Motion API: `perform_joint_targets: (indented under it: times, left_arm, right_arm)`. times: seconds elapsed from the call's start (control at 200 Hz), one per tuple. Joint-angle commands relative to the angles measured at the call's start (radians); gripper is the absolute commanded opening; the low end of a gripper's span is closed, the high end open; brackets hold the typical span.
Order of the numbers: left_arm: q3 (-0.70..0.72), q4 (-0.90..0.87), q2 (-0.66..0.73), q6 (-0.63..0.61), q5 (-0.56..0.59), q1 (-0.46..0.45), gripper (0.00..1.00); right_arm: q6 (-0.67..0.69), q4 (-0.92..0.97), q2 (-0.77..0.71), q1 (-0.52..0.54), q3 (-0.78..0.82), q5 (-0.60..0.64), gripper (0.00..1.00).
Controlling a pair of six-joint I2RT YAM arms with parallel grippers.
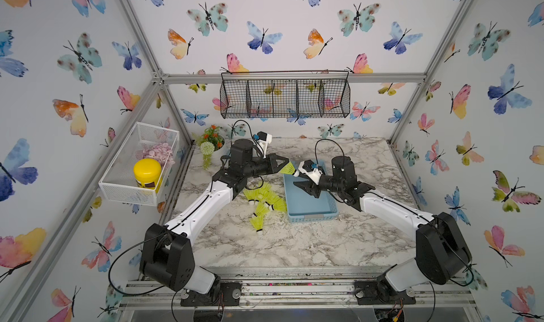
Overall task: Put the shuttlecocks into the storage box
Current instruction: Place the shuttlecock in the storage box.
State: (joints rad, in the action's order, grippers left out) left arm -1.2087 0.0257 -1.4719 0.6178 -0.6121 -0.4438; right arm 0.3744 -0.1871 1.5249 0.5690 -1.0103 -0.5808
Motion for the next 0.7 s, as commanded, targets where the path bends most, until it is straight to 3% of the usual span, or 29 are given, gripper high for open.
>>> perform_joint_targets:
  times: [0.0, 0.22, 0.601, 0.696]
  left_arm:
    - [-0.011, 0.02, -0.007, 0.007, -0.01, -0.01, 0.0]
    - [0.014, 0.046, -0.011, 0.023, -0.007, -0.027, 0.0]
    - [0.05, 0.053, -0.01, 0.028, -0.004, -0.041, 0.0]
    - [0.055, 0.05, -0.011, 0.023, -0.02, -0.041, 0.0]
  right_arm:
    - [-0.021, -0.004, 0.011, 0.008, -0.03, -0.005, 0.44]
    - [-0.044, -0.011, 0.024, 0.013, -0.046, -0.002, 0.44]
    - [-0.052, -0.012, 0.027, 0.013, -0.044, 0.018, 0.34]
    - [-0.047, -0.008, 0.029, 0.013, -0.044, 0.027, 0.27]
